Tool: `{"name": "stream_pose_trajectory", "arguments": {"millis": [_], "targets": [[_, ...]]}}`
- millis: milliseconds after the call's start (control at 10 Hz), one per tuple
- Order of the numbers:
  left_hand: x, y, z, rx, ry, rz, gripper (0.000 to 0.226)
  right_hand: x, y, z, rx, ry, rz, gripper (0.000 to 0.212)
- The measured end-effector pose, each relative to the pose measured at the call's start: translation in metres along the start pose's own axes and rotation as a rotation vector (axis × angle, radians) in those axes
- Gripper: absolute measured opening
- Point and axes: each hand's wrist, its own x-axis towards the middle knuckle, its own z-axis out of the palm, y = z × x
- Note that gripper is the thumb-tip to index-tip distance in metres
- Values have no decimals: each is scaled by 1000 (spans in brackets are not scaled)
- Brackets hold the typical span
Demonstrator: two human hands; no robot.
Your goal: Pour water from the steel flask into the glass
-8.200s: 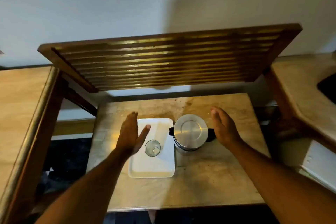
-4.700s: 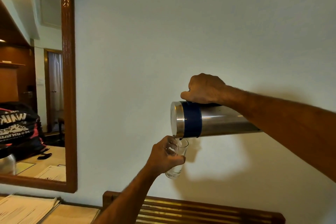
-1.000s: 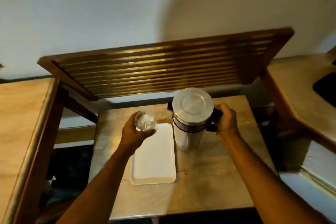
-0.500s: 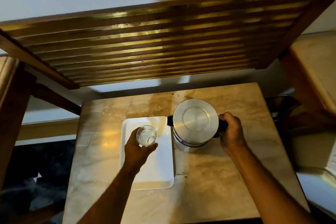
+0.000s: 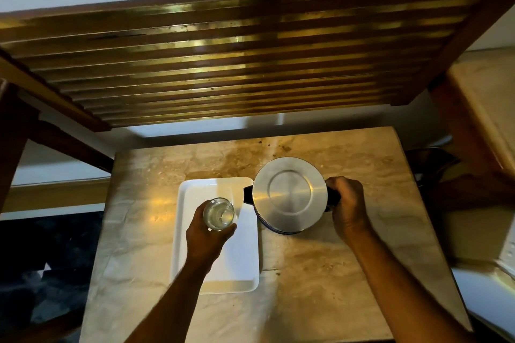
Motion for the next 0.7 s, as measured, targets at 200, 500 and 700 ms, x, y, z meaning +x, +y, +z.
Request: {"name": "stream_pose_trajectory", "arguments": {"millis": [200, 500, 700], "targets": [[3, -2, 6, 43, 10, 43, 77, 0, 0, -2, -45, -50, -5, 20], [-1, 35, -16, 191, -143, 23, 117, -3, -17, -6, -237, -75, 36, 46], [-17, 133, -41, 179, -57, 276, 116, -11, -66, 13, -688, -196, -80, 21]]}}
